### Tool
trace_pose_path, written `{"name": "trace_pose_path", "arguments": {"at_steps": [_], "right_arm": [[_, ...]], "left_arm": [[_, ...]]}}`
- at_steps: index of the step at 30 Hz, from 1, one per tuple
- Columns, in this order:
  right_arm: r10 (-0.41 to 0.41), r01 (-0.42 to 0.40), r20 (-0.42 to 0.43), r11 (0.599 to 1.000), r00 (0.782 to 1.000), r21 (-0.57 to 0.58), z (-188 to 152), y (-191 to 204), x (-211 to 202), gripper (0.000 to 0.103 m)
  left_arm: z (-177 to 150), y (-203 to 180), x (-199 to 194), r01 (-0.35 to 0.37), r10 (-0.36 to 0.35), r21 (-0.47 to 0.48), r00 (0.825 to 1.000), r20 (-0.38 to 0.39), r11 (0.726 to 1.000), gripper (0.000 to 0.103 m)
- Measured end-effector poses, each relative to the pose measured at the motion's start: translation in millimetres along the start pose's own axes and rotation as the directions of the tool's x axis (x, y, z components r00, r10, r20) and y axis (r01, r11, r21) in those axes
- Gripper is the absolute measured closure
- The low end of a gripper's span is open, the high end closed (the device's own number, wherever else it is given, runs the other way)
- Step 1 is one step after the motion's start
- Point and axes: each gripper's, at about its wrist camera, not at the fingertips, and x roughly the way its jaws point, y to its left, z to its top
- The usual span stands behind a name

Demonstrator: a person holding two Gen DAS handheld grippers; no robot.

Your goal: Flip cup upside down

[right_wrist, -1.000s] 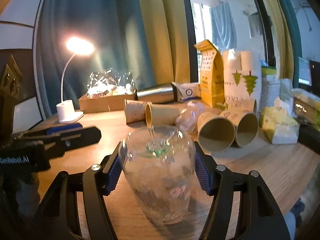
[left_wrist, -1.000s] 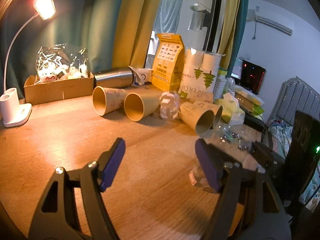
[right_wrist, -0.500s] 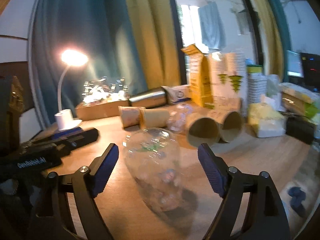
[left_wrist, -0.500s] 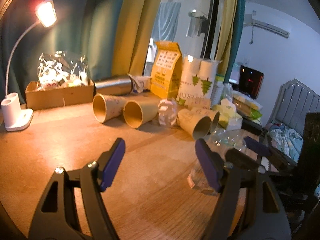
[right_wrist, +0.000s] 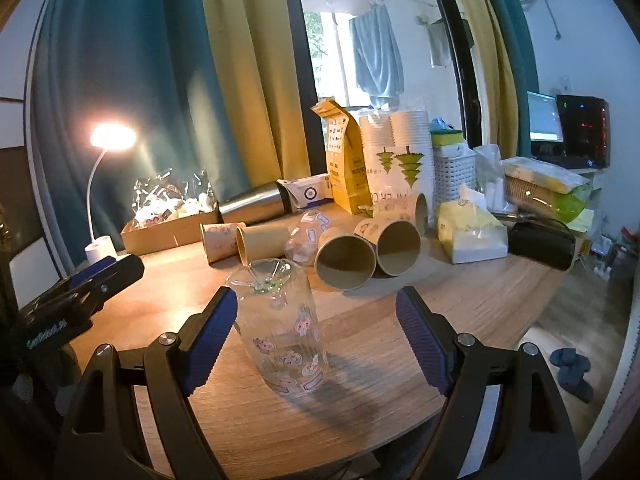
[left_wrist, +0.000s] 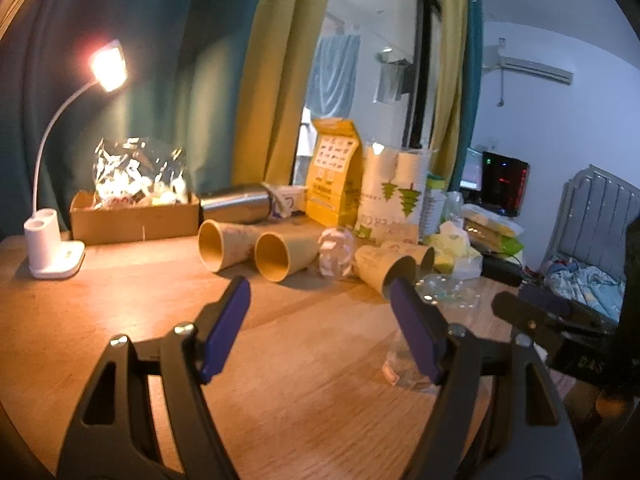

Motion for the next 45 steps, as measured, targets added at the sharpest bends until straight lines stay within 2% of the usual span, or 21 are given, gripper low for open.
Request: {"name": "trace_pose_path", "arguments": {"at_steps": [2, 7, 45], "right_arm": [[0.000, 0.000, -0.006, 1.000, 1.000, 0.001, -0.9, 0.3, 0.8, 0.019], [0.005, -0.005, -0.016, 1.000, 1.000, 0.006, -3.0, 0.8, 2.0, 0.019], [0.005, -0.004, -0.023, 1.000, 1.000, 0.022, -5.1, -1.6, 2.6, 0.019]], "left_arm": [[-0.8, -3.6, -1.5, -0.001, 0.000, 0.022, 1.000, 0.009, 1.000, 0.028], [-0.6, -0.1, 3.3, 0.002, -0.002, 0.003, 1.000, -0.018, 1.000, 0.027], [-2.6, -7.8, 4.2, 0.016, -0.015, 0.021, 0.999, -0.034, 1.000, 0.026]]}}
